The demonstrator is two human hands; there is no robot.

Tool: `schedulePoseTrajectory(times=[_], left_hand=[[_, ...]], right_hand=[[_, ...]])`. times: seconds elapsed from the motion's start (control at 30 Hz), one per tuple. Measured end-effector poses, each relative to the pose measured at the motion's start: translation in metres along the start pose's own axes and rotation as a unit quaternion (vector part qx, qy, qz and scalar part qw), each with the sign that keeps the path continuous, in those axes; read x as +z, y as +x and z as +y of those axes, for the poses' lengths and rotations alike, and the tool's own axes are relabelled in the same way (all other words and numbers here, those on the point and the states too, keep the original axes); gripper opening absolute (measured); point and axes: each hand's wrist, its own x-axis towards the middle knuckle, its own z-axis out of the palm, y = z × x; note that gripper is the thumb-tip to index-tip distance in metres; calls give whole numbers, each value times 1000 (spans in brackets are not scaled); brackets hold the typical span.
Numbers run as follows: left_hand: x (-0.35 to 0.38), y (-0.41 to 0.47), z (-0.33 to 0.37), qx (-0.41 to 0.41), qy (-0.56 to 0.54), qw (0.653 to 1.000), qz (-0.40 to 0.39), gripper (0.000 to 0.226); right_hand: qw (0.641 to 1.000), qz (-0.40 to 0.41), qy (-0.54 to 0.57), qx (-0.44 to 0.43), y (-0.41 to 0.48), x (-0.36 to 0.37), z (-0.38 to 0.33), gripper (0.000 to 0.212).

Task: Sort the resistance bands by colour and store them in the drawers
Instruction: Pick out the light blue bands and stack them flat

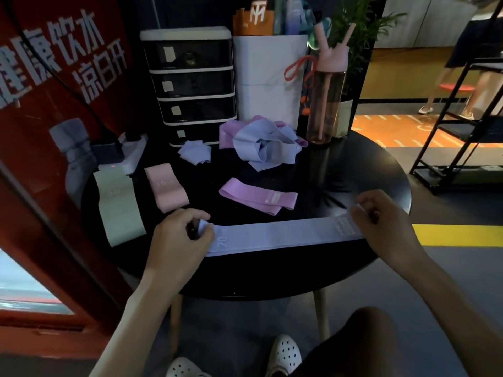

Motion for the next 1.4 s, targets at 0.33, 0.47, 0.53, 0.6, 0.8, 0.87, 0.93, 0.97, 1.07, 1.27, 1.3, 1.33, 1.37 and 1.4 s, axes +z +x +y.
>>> schedulePoseTrajectory(times=[0.33,0.47,0.53,0.6,0.8,0.87,0.93,0.97,1.07,1.27,1.3,1.33,1.37,1.4], left_hand=[[-2,0,-8,143,-7,979,-144,48],[-1,2,-13,127,-10,981,-147,46],[-1,2,-12,126,-7,981,-151,44],[-1,2,-12,128,-7,979,-158,43],[-2,2,-12,133,9,976,-171,41],[-2,3,-12,136,11,975,-176,39],[-2,3,-13,143,14,973,-180,38],[-1,3,-13,145,12,973,-180,37],[-5,6,-7,127,-16,979,-158,32],[4,62,35,159,15,979,-128,13],[10,76,43,156,25,979,-129,10],[17,90,50,150,33,979,-132,9],[24,104,54,142,39,980,-137,8],[31,118,54,132,46,980,-142,8]], right_hand=[[976,-157,-98,-111,-6,-4,6,35],[973,-190,-55,-119,-2,-9,7,41],[972,-208,-25,-107,-1,-13,5,44],[968,-227,-19,-108,0,-16,3,46],[963,-243,-24,-115,4,-16,8,32],[962,-242,-32,-122,4,-15,6,30],[961,-248,-36,-117,4,-16,5,30],[961,-248,-38,-116,4,-17,6,29],[972,-197,-67,-106,8,-15,1,24],[986,-121,-69,-88,53,31,-42,37],[985,-136,-80,-74,60,43,-47,40],[981,-152,-106,-53,65,54,-50,42],[975,-168,-138,-37,66,64,-51,43],[968,-182,-172,-32,65,72,-50,44]])
